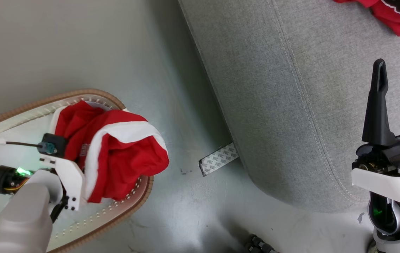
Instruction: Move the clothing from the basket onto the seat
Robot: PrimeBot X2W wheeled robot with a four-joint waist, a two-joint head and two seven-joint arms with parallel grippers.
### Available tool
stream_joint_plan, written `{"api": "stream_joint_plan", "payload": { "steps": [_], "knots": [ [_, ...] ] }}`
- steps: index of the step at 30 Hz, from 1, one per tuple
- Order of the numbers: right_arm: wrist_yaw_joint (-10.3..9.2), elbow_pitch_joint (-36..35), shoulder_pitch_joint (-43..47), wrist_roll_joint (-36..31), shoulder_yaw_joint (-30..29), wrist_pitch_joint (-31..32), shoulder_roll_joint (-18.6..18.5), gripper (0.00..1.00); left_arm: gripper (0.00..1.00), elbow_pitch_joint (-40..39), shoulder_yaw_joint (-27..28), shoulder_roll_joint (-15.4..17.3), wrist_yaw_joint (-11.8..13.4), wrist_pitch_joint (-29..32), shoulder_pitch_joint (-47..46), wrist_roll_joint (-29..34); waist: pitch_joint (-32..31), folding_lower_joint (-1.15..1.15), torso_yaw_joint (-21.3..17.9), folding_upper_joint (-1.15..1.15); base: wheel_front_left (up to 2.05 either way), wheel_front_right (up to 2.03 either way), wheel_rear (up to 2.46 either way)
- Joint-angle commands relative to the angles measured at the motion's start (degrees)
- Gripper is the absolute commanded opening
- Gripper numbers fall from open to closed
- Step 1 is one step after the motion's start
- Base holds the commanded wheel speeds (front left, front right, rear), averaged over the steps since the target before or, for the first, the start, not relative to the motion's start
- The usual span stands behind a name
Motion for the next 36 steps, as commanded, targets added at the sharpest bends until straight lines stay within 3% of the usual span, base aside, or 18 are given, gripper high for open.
{"api": "stream_joint_plan", "payload": {
  "steps": [1,10,18,27,36],
  "knots": [
    [-0.13,0.22,-0.65,0.18,0.04,-0.01,0.19,1.0,0.0,-0.25,-0.25,0.66,0.11,-0.36,-0.83,-0.63,-0.01,-0.01,0.17,0.0,0.0,0.0,0.0],
    [-0.13,1.67,-0.72,-1.54,0.77,-0.01,0.14,1.0,0.0,-0.53,-2.29,-0.53,0.1,-2.38,0.45,-5.66,-3.59,-0.01,1.57,0.0,0.0,0.0,0.0],
    [-0.13,2.82,1.29,-3.59,0.22,-0.01,0.13,1.0,0.0,-1.34,-3.33,-4.11,0.1,-7.67,1.97,-9.85,-9.95,-0.01,5.12,0.0,0.0,0.0,0.0],
    [-0.13,5.16,3.19,-7.19,0.61,-0.01,0.03,1.0,0.0,-5.61,-5.88,-7.63,0.1,-12.37,5.13,-14.39,-20.32,-0.01,10.19,0.0,0.0,0.0,0.0],
    [-0.13,9.07,7.59,-6.43,0.59,-0.01,-2.97,1.0,0.0,-15.31,-7.49,-9.94,0.1,-13.16,10.34,-17.7,-33.09,-0.01,17.87,0.0,0.0,0.0,0.0]
  ]
}}
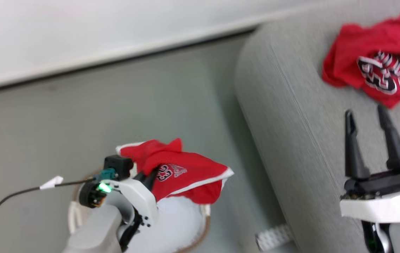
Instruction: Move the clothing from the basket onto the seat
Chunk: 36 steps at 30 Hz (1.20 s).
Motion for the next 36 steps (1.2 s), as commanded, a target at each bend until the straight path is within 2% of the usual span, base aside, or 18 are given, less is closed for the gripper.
{"api": "stream_joint_plan", "payload": {
  "steps": [1,7,14,20,29,36],
  "knots": [
    [-0.13,0.61,1.19,0.25,0.41,0.0,-0.69,1.0,0.0,-1.78,0.32,0.15,0.1,-0.1,1.98,-0.87,-7.12,0.0,5.44,0.0,0.0,0.0,0.0],
    [-0.13,2.52,3.15,1.7,2.28,-0.01,-1.53,1.0,0.0,-10.04,3.37,-0.17,0.1,-0.08,6.2,-1.09,-13.54,0.0,8.27,0.0,0.0,0.0,0.0],
    [-0.13,4.19,5.83,2.6,4.91,-0.01,-1.56,1.0,0.0,-17.97,6.29,0.12,0.12,-0.09,8.51,1.67,-18.55,0.0,10.78,0.0,0.0,0.0,0.0],
    [-0.13,4.67,6.79,3.08,7.33,-0.01,-1.01,1.0,0.0,-25.45,9.44,0.71,0.79,-0.09,9.02,3.59,-20.32,0.0,11.86,0.0,0.0,0.0,0.0],
    [-0.13,4.76,7.34,3.32,9.32,0.0,-0.75,1.0,0.0,-35.43,11.08,1.95,2.14,-0.07,9.03,4.73,-21.62,0.0,12.56,0.0,0.0,0.0,0.0],
    [-0.13,5.4,6.88,2.58,11.91,0.0,-1.58,1.0,0.0,-42.18,12.28,3.69,4.55,1.49,9.45,4.91,-21.61,0.0,13.11,0.0,0.0,0.0,0.0]
  ]
}}
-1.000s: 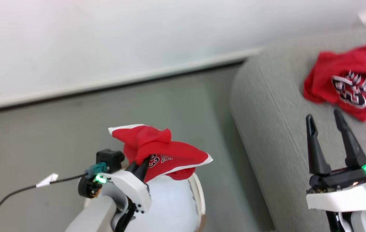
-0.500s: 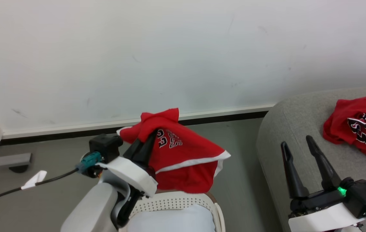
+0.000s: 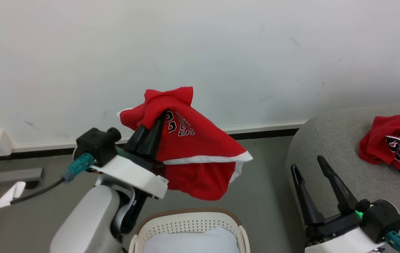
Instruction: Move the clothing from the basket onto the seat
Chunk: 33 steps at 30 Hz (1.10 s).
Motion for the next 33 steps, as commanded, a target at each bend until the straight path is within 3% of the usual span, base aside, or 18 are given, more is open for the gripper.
{"api": "stream_joint_plan", "payload": {
  "steps": [1,9,13,25,33],
  "knots": [
    [-0.13,0.1,0.03,-0.58,0.04,-0.01,-0.27,1.0,0.0,-0.48,-0.02,0.22,0.24,0.27,1.12,0.08,0.17,0.01,0.19,0.0,0.0,0.0,0.0],
    [-0.13,0.73,-1.01,-0.49,2.32,0.0,-1.24,1.0,0.0,-2.6,-0.08,0.32,0.96,0.61,2.4,-0.91,0.38,0.01,1.4,0.0,0.0,0.0,0.0],
    [-0.13,2.07,-2.14,-1.79,6.17,-0.01,-3.13,1.0,0.0,-2.91,-0.28,0.23,1.08,0.74,2.37,-1.22,0.21,0.01,1.95,0.0,0.0,0.0,0.0],
    [-0.13,12.31,-8.99,-2.95,16.18,0.0,-6.55,1.0,0.0,-5.49,-3.54,-1.28,0.9,1.75,3.41,-0.55,-0.3,0.01,5.27,0.0,0.0,0.0,0.0],
    [-0.13,17.38,-13.43,-1.19,20.93,0.0,-6.28,1.0,0.0,-8.06,-8.0,-3.33,-0.01,3.31,4.36,0.05,-0.92,0.01,9.14,0.0,0.0,0.0,0.0]
  ]
}}
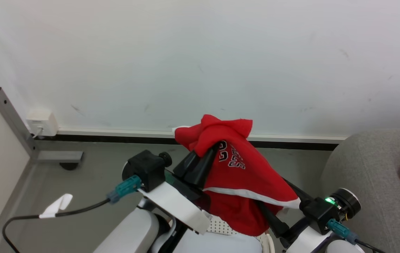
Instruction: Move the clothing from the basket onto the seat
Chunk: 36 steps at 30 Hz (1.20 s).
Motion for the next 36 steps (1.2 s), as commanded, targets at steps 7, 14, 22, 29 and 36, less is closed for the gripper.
{"api": "stream_joint_plan", "payload": {
  "steps": [7,14,22,29,36],
  "knots": [
    [-0.13,0.58,-1.65,1.87,0.13,0.0,0.74,0.59,0.0,-0.44,-2.37,-0.77,-0.59,1.0,1.35,-0.16,-0.48,0.0,3.76,0.0,0.0,0.0,0.0],
    [-0.13,0.89,-0.85,2.88,0.28,0.0,1.21,0.0,0.0,0.2,-2.6,-0.4,-0.29,1.13,1.55,-0.59,-1.01,0.0,5.48,0.0,0.0,0.0,0.0],
    [-0.13,0.53,-0.8,3.37,0.35,0.0,1.38,0.0,0.0,0.67,-2.47,-0.05,-0.04,0.74,1.67,-1.0,-1.02,0.0,5.57,0.0,0.0,0.0,0.0],
    [-0.13,-0.06,-0.65,3.73,-0.57,0.0,1.57,0.0,0.0,1.01,-2.27,0.29,0.37,0.5,1.7,-1.32,-0.72,0.0,4.77,0.0,0.0,0.0,0.0],
    [-0.13,-1.14,0.09,4.14,-2.29,0.0,1.94,0.0,0.0,1.68,-2.4,0.71,0.67,0.91,1.96,-1.69,-0.05,0.0,3.08,0.0,0.0,0.0,0.0]
  ]
}}
